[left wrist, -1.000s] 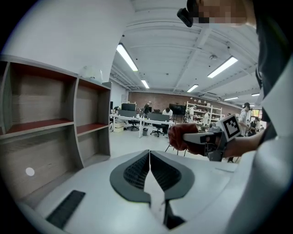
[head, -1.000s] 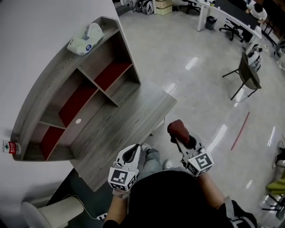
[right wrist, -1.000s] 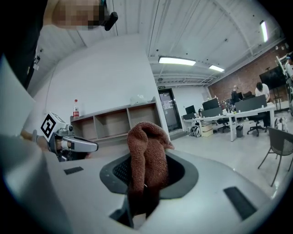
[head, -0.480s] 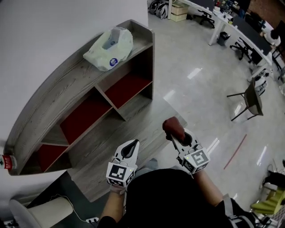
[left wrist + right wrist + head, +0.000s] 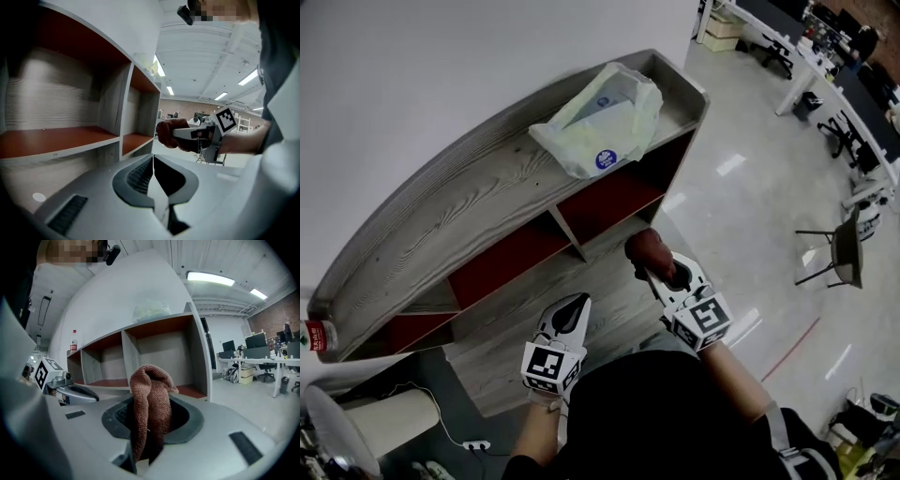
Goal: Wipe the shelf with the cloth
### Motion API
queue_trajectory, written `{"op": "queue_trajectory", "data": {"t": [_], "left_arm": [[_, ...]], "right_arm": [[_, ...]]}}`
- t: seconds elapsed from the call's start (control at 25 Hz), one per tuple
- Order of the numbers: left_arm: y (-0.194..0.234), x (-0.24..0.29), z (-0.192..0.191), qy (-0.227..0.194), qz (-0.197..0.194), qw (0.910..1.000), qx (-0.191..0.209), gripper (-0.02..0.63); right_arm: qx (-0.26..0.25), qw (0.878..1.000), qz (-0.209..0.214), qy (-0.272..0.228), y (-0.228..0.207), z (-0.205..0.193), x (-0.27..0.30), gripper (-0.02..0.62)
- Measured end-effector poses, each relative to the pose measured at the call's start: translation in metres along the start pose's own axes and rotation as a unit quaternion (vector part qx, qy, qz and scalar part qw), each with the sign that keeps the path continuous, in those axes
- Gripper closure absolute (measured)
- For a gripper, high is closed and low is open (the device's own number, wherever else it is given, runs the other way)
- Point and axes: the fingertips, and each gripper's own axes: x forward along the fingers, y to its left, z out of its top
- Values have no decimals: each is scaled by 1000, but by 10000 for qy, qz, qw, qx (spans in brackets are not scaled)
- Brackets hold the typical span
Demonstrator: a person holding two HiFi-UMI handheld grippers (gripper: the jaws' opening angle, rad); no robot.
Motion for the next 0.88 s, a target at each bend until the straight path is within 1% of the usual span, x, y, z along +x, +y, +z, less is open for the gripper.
{"op": "queue_trajectory", "data": {"t": [0.08,0.2,0.32,0.44,0.68,0.88], "left_arm": [[8,-1,-1,1,219,9997,-93,594],[19,-3,-2,-31,660,9974,-272,594],[26,-4,1,-97,1098,9930,-429,594],[28,-4,2,-154,1471,9872,-598,594],[28,0,4,-220,1886,9794,-688,594],[33,-6,6,-288,2228,9715,-752,594]], "right_arm": [[-44,9998,194,60,0,2,20,506],[-120,9988,455,146,-1,5,45,500],[-230,9971,687,226,-2,10,68,495],[-501,9933,950,416,0,12,90,491],[-1374,9796,1217,813,5,9,134,485],[-1588,9710,1428,1074,12,3,161,476]]}}
